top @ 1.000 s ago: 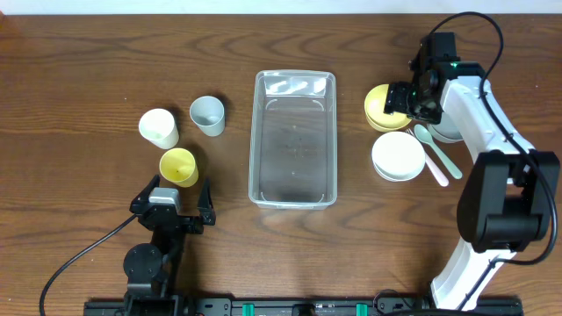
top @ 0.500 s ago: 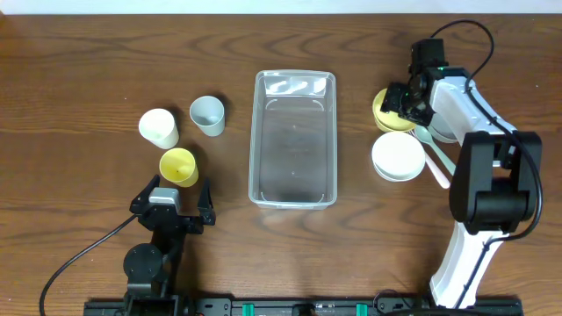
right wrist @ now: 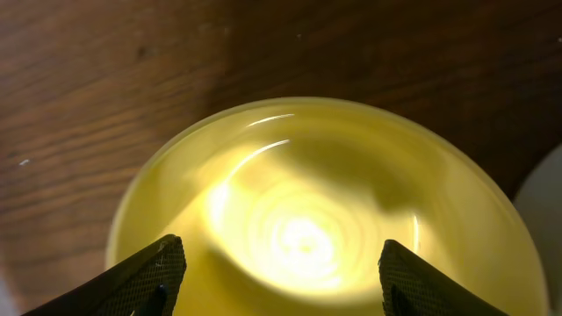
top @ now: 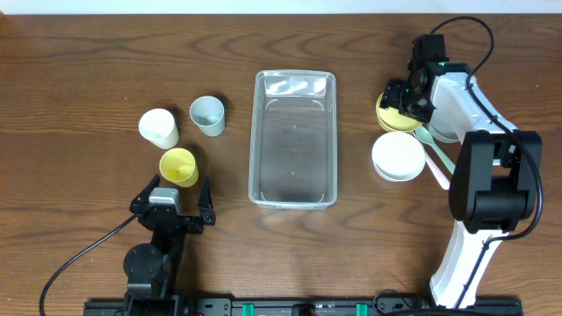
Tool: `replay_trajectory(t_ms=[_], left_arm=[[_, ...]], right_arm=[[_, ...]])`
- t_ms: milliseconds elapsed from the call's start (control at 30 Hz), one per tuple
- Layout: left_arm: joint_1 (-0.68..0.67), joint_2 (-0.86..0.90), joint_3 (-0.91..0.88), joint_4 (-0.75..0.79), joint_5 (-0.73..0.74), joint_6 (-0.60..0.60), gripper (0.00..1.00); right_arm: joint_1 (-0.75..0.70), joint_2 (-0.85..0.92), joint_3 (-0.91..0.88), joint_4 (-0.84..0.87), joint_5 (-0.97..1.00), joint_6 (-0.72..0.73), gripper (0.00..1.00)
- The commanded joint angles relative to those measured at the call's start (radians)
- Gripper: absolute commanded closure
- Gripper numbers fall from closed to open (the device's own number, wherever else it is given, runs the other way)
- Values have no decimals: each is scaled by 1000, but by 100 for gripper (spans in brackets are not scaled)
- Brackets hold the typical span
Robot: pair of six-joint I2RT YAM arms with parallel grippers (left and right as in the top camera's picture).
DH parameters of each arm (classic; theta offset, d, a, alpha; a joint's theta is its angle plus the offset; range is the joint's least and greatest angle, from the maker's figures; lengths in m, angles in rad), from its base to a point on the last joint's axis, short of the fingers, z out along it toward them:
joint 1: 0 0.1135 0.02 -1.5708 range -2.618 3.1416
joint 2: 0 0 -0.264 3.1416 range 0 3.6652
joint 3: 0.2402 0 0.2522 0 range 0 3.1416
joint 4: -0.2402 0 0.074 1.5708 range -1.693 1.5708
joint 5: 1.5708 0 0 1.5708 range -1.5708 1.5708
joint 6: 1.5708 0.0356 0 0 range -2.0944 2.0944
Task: Pack container
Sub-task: 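Reach the right gripper to the yellow bowl and grasp its rim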
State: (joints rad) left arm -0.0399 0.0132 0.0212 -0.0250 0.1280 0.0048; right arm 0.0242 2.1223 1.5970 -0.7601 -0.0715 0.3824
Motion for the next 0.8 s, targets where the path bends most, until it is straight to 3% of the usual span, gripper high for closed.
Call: replay_trajectory(t_ms=[0,467,767], left_arm=[[4,-1,-17,-34,18,14,2],[4,-1,-17,-34,18,14,2],[4,-1,-17,-34,18,14,2]], right_arm=[[-4,-79,70,-60,-14,-13,27],[-5,-126,79,-334,207,294,27],[-5,-126,-64,-198,214,320,30]])
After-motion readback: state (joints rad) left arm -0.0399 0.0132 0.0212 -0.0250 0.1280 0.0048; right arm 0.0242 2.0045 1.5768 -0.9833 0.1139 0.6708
